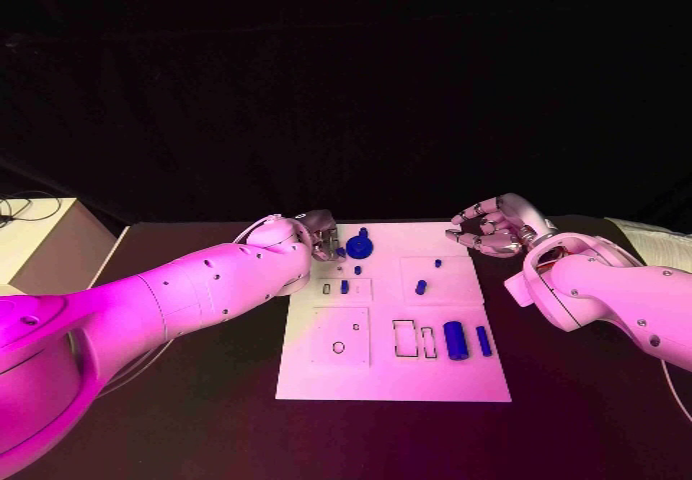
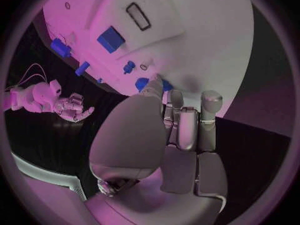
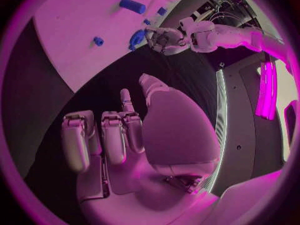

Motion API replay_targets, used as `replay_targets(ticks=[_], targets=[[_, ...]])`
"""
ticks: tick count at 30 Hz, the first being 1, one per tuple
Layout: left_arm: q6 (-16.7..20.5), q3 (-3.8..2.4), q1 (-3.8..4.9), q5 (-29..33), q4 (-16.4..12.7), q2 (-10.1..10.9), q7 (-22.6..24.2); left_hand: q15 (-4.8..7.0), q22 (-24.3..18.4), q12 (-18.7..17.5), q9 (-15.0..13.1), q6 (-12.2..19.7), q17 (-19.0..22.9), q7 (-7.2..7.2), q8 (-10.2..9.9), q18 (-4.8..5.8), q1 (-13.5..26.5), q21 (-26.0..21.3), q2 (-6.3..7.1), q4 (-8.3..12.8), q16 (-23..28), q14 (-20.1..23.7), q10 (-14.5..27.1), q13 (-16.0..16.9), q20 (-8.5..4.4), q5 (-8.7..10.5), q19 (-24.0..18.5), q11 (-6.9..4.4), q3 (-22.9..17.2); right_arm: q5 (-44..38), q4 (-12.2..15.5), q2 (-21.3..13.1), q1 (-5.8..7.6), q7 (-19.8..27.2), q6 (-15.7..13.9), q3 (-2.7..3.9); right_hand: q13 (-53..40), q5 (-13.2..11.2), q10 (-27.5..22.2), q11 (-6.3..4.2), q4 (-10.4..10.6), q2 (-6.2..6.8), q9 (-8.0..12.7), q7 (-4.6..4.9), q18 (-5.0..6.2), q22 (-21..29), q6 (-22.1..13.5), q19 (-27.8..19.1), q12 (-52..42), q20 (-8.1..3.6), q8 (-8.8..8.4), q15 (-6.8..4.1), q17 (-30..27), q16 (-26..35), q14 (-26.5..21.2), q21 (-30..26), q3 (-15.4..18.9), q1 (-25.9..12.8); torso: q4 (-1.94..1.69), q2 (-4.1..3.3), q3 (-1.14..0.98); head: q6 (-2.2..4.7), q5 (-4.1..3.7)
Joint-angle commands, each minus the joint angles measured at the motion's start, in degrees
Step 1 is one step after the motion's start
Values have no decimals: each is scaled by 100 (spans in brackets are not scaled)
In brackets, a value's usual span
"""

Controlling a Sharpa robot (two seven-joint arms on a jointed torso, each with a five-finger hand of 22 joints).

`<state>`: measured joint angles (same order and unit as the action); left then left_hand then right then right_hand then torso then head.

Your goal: Assemble the parts on the task board

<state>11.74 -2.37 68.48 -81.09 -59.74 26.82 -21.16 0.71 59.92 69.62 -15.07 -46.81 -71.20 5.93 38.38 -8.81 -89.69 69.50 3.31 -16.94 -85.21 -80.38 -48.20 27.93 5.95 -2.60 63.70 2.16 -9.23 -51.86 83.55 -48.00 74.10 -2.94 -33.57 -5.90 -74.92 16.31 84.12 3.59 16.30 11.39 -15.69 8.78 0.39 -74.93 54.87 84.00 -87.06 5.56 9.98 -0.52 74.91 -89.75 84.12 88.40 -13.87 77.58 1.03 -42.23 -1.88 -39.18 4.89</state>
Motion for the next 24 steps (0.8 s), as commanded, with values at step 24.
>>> replay_targets(ticks=[24], targets=[[-215, 26, -39, 28, -84, 85, 100, -15, 32, -24, -77, 111, 74, 71, 216, 99, 913, 10, 887, 261, -12, 34, -2, -36, -17, -40, -70, 40, -3239, -45, 5, -10, -4, 38, 106, 2, -1303, 51, 377, 35, 8, -14, -7, -4, 10, -1385, -47, 512, 13, 11, 28, 28, 1380, 28, 556, -33, -33, -55, -1, -1, 1, 40, 13]])
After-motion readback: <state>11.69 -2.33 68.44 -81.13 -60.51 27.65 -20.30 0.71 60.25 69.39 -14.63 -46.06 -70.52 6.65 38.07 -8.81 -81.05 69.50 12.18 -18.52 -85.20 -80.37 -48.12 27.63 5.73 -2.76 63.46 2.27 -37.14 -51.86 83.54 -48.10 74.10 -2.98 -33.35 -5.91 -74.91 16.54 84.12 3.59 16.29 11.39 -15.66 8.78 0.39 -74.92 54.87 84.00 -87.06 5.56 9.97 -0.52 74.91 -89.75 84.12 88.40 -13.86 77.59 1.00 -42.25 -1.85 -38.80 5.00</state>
